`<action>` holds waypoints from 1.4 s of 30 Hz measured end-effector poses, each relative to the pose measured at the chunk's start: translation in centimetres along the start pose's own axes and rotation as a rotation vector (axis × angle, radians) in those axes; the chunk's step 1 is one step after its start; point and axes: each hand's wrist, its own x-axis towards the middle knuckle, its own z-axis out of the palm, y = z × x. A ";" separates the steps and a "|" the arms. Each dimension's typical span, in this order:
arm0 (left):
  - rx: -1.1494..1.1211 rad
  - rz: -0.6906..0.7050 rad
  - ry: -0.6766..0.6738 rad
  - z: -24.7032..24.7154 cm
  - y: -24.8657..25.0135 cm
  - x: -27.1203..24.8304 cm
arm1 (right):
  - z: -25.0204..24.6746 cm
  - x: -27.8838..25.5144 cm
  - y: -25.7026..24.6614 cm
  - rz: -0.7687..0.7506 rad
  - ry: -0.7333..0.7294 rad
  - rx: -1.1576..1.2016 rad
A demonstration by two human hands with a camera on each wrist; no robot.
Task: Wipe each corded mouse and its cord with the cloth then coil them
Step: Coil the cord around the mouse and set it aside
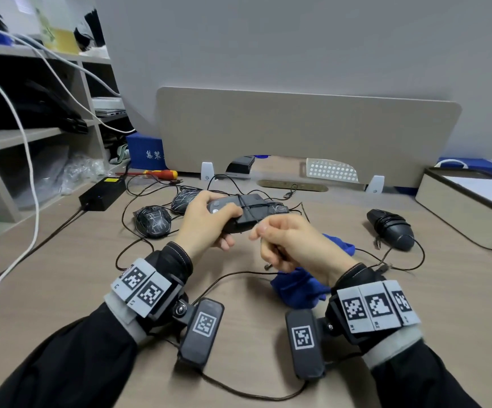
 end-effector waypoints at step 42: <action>0.171 -0.026 -0.168 0.1 0.4 -0.8 | -0.5 -0.2 -0.8 -0.112 0.143 -0.094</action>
